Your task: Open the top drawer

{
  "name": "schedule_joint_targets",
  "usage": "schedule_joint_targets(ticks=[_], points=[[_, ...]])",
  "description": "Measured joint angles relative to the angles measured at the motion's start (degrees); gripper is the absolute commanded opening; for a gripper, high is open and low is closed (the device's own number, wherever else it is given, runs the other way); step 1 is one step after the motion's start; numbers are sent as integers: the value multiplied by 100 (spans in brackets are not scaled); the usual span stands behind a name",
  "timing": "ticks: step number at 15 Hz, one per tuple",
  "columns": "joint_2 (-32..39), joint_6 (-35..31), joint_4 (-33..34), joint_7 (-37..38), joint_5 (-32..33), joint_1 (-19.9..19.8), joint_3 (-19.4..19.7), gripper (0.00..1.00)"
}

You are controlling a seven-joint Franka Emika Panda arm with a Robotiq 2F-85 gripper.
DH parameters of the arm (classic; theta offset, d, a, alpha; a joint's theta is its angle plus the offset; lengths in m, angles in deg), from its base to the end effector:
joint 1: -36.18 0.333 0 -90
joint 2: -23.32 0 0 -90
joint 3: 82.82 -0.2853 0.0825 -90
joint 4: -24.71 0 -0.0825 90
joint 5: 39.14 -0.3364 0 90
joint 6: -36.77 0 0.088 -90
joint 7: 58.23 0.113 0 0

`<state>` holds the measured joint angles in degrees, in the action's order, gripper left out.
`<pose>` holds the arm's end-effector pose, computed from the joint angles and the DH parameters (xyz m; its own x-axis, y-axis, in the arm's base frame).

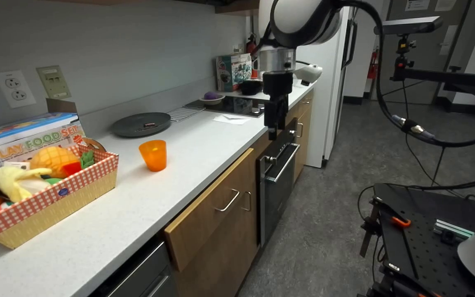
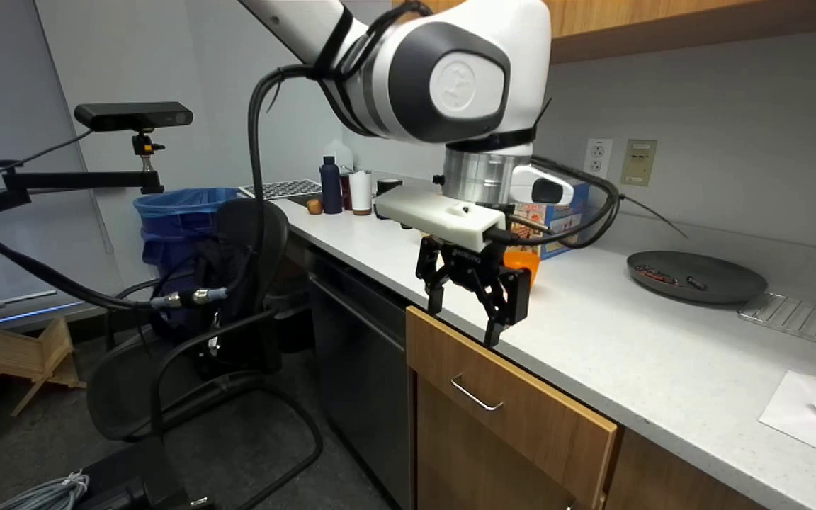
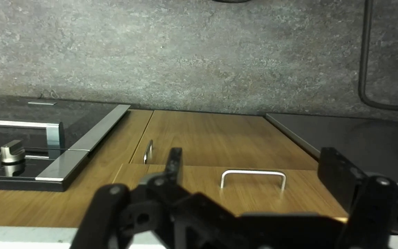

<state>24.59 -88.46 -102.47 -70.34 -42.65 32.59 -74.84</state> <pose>0.4758 -0.0947 0.3542 0.9986 -0.0261 -0.0460 -0.0286 -0.9980 -0.0558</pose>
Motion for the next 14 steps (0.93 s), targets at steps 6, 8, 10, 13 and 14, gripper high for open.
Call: schedule_joint_targets(ticks=[6,8,10,13,14], points=[[1049,-1013,211,1004,-244,1,-231,100],[1382,-1238,323,1245,-449,3,-365,100],[1693,-1372,500,1317,-648,-14,-400,100],[2011,-1454,744,1324,-774,-79,-399,100],[2058,-1454,795,1324,-774,-98,-399,100]])
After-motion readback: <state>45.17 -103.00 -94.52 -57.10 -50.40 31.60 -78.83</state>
